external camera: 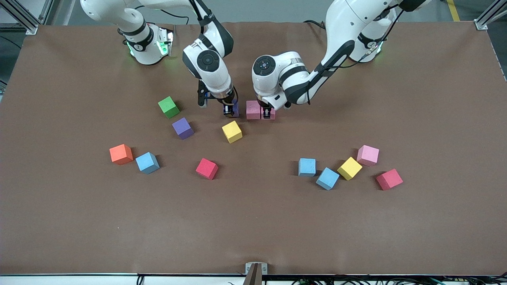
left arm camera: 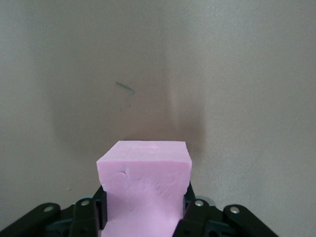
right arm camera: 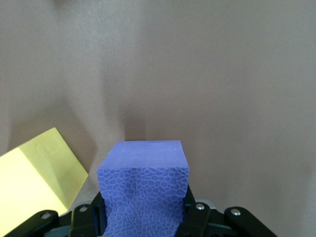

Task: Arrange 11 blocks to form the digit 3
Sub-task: 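Set the pink cube beside the first pink while the right gripper carries purple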

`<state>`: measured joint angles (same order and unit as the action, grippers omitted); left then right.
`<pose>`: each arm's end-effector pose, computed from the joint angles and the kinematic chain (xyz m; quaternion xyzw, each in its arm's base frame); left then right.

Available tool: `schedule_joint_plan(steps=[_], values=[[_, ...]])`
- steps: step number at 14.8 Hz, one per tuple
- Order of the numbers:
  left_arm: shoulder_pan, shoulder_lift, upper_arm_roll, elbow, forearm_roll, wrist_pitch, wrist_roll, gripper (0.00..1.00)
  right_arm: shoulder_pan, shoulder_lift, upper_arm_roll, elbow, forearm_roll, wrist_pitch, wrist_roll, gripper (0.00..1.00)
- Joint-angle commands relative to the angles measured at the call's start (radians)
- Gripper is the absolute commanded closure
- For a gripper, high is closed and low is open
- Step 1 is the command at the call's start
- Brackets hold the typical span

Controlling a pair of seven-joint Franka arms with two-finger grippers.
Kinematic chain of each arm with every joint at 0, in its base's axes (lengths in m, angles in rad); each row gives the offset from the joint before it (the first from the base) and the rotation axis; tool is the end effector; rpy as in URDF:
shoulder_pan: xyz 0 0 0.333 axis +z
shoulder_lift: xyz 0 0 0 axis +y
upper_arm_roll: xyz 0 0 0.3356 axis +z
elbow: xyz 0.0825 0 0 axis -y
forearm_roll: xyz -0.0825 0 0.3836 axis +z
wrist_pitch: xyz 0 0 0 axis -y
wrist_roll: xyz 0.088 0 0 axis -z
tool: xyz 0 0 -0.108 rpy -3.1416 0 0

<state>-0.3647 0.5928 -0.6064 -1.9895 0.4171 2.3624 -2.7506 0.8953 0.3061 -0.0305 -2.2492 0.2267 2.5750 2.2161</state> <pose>0.3568 -0.4903 0.2168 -0.7200 -0.6925 0.0136 0.0434 0.3600 0.4166 0.2479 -0.7167 0.6950 0.0568 0.0120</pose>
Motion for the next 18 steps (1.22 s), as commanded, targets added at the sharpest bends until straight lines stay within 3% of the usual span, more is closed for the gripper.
schedule_joint_plan(steps=[1,3,4,5,6,14,18], values=[[-0.022,0.015,0.008,0.021,0.003,-0.002,-0.124,0.47,0.019,0.01,-0.008,0.019,0.023,0.007,0.014,1.0],[-0.022,0.016,0.008,0.025,0.005,-0.002,-0.124,0.44,0.02,0.024,-0.008,0.023,0.023,0.023,0.019,1.0],[-0.02,0.015,0.008,0.025,0.009,-0.002,-0.124,0.37,0.022,0.033,-0.008,0.025,0.022,0.031,0.023,1.0],[-0.017,0.013,0.008,0.025,0.021,-0.002,-0.121,0.1,0.022,0.036,-0.008,0.028,0.022,0.033,0.023,1.0],[-0.014,0.009,0.007,0.025,0.025,-0.002,-0.121,0.0,0.022,0.041,-0.008,0.033,0.022,0.031,0.023,1.0],[0.0,-0.145,-0.007,-0.008,-0.001,-0.112,-0.106,0.0,0.022,0.076,-0.008,0.063,0.022,0.033,0.023,1.0],[0.006,-0.251,-0.007,-0.038,-0.136,-0.201,0.099,0.0,0.024,0.087,-0.008,0.068,0.022,0.034,0.023,1.0]])
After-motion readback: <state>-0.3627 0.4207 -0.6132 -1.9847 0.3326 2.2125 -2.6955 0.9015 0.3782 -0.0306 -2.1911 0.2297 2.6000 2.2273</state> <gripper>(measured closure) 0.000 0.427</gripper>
